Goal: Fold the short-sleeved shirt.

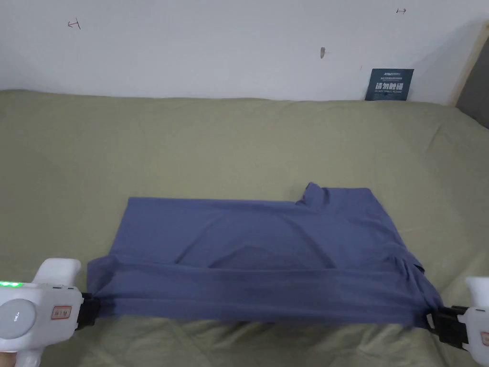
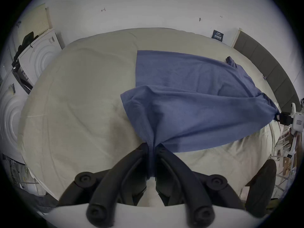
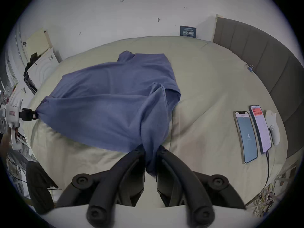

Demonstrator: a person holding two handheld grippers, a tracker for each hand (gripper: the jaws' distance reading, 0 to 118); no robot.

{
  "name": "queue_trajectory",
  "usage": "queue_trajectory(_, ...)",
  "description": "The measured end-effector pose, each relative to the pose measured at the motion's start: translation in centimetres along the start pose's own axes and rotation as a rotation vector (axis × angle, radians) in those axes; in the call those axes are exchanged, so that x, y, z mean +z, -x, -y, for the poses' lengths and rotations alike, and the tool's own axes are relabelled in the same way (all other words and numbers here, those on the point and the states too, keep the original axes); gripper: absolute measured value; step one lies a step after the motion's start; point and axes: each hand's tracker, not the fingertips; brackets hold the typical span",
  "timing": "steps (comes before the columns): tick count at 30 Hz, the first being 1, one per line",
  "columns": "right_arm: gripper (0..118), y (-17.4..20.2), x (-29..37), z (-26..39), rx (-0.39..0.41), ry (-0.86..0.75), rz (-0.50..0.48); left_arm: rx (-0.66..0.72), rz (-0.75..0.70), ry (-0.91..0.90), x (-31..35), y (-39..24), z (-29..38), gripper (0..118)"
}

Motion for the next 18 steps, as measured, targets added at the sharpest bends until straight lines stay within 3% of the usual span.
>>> queue_trajectory(16, 12, 1.1, 5.9, 9.8, -0.035, 0.049, -0.043, 0.063, 0.038, 0.058, 4.7, 1.3, 10.0, 10)
queue_trajectory(18, 35, 0.9, 5.7, 9.6, -0.043, 0.058, -0.06, 0.056, 0.044, 0.07, 4.4, 1.2, 9.7, 18)
